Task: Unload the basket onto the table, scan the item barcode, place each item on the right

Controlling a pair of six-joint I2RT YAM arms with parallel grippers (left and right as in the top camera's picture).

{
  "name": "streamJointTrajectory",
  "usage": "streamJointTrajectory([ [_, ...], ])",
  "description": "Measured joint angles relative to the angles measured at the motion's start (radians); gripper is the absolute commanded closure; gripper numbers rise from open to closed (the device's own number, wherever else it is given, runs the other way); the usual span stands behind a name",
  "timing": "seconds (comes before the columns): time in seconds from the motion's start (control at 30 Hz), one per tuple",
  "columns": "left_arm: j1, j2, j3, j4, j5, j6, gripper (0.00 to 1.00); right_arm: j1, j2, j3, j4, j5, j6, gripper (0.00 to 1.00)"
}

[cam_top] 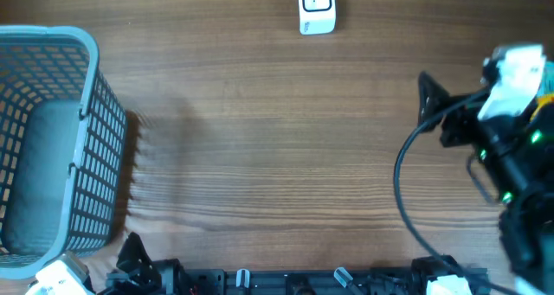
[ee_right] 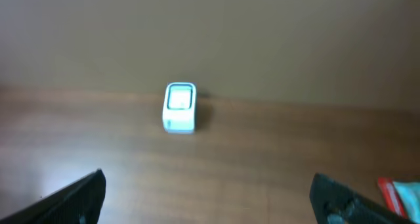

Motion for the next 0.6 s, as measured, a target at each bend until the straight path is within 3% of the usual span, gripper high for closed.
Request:
streamJointTrajectory([
  [0.1,0.0,0.0,0.0,0.0,0.0,0.0,0.0,-0.082,-0.175,-0.279,0.192,-0.031,-0.003,0.0],
  [0.4,0.0,0.0,0.0,0.0,0.0,0.0,0.0,-0.269,-0.716,-0.882,0.643,-0.19,0.015,0.0],
  [0.53,0.0,0.0,0.0,0.0,0.0,0.0,0.0,-0.274,-0.808,-1.058,0.843,-0.203,0.048,0.0],
  [0.6,0.0,0.0,0.0,0.0,0.0,0.0,0.0,-0.274,-0.81,-1.135,0.859,-0.204,0.063,0.0],
])
